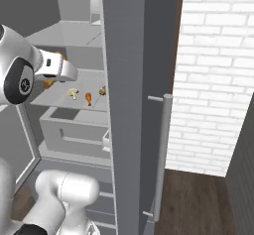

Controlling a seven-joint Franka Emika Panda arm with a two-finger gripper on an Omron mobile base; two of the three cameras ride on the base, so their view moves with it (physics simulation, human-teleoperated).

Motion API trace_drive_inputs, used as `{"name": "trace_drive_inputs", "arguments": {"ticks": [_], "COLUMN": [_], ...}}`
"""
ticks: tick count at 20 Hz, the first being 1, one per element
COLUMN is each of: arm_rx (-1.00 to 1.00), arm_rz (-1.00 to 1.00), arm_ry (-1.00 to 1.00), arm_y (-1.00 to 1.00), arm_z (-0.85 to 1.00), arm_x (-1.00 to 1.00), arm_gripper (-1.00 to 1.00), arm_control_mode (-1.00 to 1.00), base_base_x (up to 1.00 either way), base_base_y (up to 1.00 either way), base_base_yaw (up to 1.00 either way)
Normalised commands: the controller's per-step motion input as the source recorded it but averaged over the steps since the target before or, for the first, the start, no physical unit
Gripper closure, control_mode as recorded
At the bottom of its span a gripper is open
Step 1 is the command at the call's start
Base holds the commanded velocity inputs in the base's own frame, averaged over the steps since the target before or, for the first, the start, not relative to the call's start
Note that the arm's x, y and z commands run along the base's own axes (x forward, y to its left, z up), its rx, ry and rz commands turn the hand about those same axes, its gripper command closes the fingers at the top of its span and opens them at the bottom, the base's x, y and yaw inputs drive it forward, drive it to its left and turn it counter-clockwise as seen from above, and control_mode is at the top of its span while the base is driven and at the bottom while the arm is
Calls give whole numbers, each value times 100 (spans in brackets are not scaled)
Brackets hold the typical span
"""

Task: Place one mushroom and one chicken drumstick in each tupperware on the nearby counter, to pack two identical lunches.

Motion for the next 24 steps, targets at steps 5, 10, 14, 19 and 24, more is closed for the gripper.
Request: {"name": "trace_drive_inputs", "arguments": {"ticks": [5, 10, 14, 19, 24], "arm_rx": [0, -1, 0, 0, 0], "arm_rz": [4, 6, 0, 0, 0], "arm_ry": [-7, -3, 0, 0, 0], "arm_y": [2, 6, 0, 0, 0], "arm_z": [-35, -10, 0, 0, 0], "arm_x": [-16, -21, 0, 0, 0], "arm_gripper": [100, 100, 100, 100, 100], "arm_control_mode": [-100, -100, 100, 100, 100], "base_base_x": [0, 0, -96, -100, -71], "base_base_y": [0, 0, 35, 46, 72], "base_base_yaw": [0, 0, 33, 54, 59]}}
